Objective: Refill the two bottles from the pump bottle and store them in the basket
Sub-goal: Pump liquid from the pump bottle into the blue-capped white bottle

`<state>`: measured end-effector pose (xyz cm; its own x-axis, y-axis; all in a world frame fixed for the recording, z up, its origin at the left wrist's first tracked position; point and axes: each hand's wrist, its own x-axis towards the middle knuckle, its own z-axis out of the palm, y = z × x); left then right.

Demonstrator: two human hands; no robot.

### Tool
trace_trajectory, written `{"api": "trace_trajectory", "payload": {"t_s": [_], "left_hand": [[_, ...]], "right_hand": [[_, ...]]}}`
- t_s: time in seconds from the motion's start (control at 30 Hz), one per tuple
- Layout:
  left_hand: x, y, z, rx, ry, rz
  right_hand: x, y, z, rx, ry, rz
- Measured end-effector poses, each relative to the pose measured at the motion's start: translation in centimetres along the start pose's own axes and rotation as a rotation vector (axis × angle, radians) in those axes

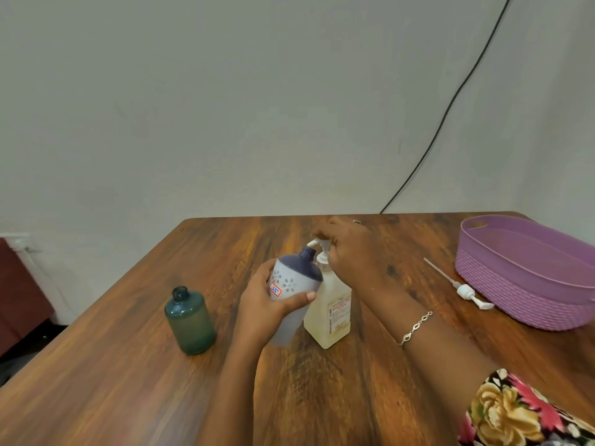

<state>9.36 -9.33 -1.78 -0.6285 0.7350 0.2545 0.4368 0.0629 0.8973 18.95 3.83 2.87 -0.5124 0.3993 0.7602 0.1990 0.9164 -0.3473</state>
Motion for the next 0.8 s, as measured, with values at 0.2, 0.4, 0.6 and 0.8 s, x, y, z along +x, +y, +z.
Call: {"api": "trace_trajectory", "payload": {"t_s": [0.2, 0.4, 0.6, 0.8], "left_hand": [[0.2, 0.0, -0.1, 0.003, -0.014, 0.006], [0.2, 0.5, 0.2, 0.034, -0.004, 0.02], [0.2, 1.0, 0.2, 0.043, -0.015, 0.036], [0.3, 0.6, -0.1, 0.066, -0.03, 0.022]], "right_hand": [[-0.8, 0.8, 1.3, 0.062, 0.1, -0.009], [-1.3, 0.8, 0.6, 0.147, 0.087, 0.028], [0.0, 0.3, -0.6, 0.174, 0.065, 0.089], [-0.9, 0.6, -0.1, 0.082, -0.014, 0.053]]}}
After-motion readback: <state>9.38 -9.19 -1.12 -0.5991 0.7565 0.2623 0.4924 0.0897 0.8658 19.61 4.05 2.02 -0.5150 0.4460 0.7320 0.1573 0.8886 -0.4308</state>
